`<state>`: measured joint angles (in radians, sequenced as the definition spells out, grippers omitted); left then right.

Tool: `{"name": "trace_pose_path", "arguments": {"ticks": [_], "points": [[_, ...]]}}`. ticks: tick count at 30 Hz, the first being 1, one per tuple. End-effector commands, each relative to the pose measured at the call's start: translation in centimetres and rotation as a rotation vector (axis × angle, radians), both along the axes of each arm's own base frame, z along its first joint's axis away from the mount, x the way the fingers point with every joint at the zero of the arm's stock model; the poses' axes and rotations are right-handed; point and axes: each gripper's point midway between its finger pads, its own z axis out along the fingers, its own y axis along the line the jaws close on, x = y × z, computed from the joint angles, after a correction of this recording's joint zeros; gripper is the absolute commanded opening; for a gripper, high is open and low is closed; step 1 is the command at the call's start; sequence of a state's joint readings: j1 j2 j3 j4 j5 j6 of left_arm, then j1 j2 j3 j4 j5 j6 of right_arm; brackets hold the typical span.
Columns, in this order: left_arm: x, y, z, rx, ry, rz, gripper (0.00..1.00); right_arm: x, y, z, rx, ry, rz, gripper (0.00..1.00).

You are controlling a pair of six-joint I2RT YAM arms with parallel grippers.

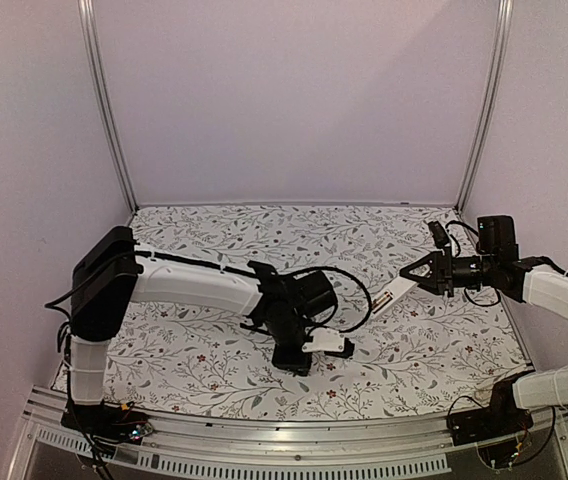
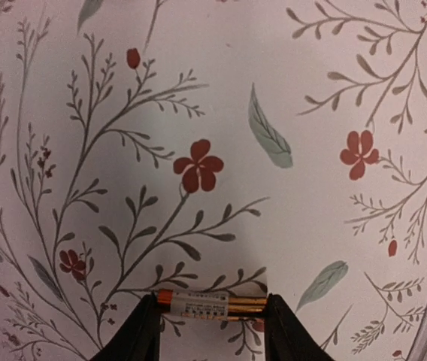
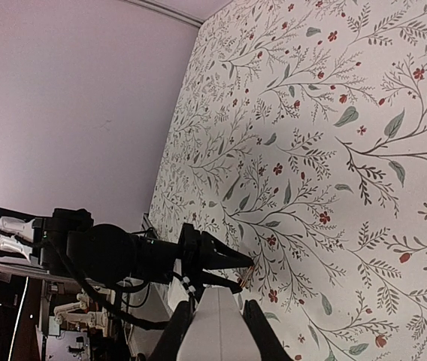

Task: Load the batteries into the remote control
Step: Pick up the battery from the center of the board, then place the battery at the center of the board.

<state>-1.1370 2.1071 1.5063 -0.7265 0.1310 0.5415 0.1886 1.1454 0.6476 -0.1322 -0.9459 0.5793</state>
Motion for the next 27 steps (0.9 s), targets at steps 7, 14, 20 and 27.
{"name": "trace_pose_path", "arguments": {"ticks": [7, 14, 20, 27], "points": [[6.1, -0.6, 7.1, -0.313, -0.077, 0.791, 0.29, 0.2, -0.1, 0.6, 0.012, -0.020, -0.002, 0.00], [7.5, 2.7, 8.1, -0.408, -0.034, 1.266, 0.23, 0.3, -0.1, 0.5, 0.010, -0.017, -0.007, 0.00], [6.4, 4.8, 5.8, -0.372, 0.082, 1.569, 0.27, 0.5, -0.3, 0.5, 0.006, -0.018, -0.017, 0.00], [5.6, 6.2, 3.6, -0.262, 0.106, 1.771, 0.28, 0.6, -0.3, 0.4, 0.006, -0.015, -0.020, 0.00]]}}
